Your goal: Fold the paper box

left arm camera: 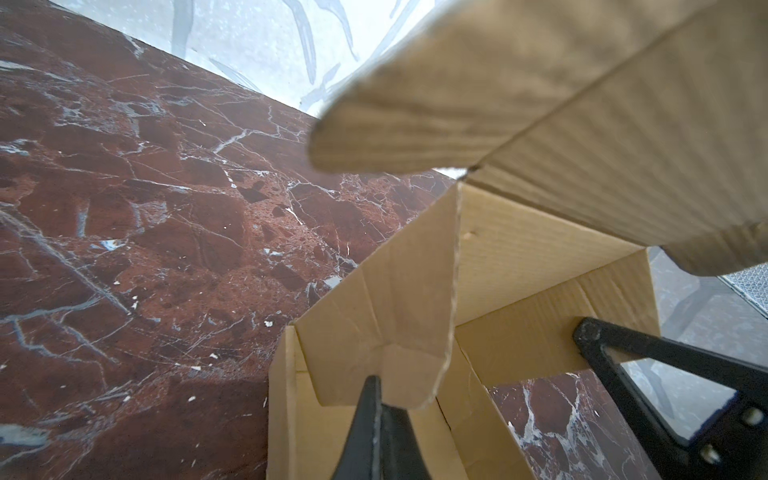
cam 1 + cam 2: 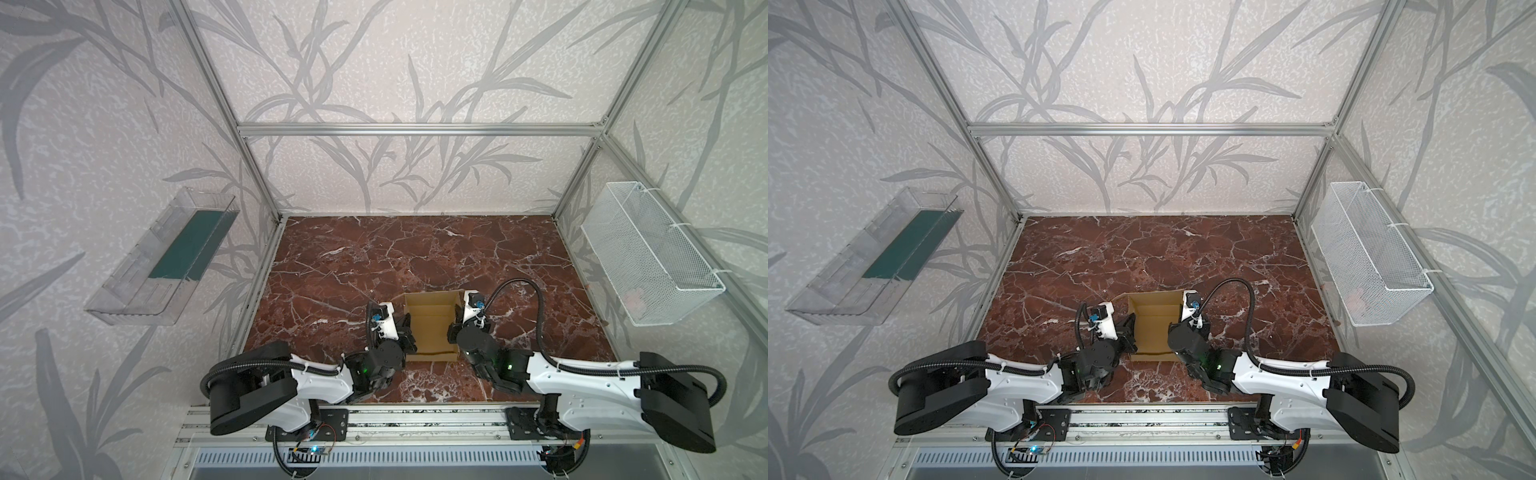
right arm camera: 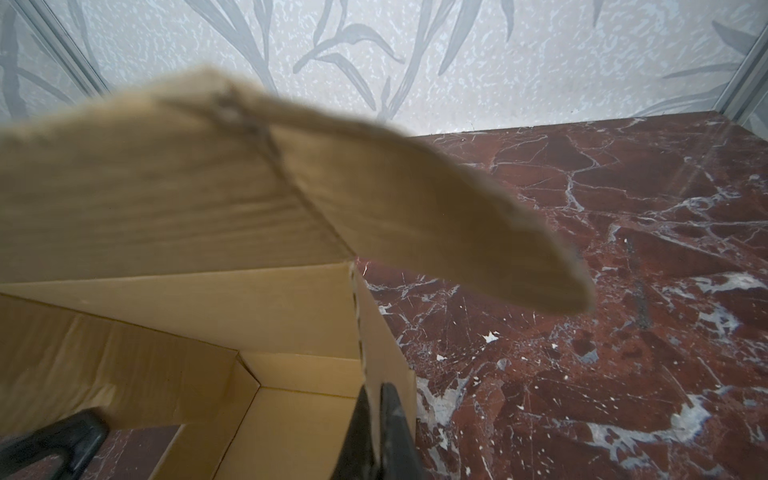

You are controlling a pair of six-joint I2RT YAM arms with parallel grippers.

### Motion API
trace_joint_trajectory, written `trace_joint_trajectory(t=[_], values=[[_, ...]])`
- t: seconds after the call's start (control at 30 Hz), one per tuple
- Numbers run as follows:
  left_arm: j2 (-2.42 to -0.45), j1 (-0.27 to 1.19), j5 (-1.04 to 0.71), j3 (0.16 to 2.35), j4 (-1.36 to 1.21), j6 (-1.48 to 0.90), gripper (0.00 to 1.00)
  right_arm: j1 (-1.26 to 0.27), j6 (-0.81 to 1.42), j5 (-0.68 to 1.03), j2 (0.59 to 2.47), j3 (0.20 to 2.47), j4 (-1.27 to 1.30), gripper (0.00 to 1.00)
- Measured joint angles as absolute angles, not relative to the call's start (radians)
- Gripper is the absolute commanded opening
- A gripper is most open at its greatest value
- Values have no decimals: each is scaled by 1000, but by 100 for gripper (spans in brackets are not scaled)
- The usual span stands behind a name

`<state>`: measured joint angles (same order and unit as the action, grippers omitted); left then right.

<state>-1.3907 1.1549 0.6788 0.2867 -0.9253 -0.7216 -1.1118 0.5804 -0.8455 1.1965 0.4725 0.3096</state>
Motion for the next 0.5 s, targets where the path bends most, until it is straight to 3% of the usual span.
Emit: trace_joint_trajectory(t=[0.5], values=[[-1296, 1168, 652, 278, -811, -707, 0, -1112, 659, -806, 1204, 551, 141, 5]])
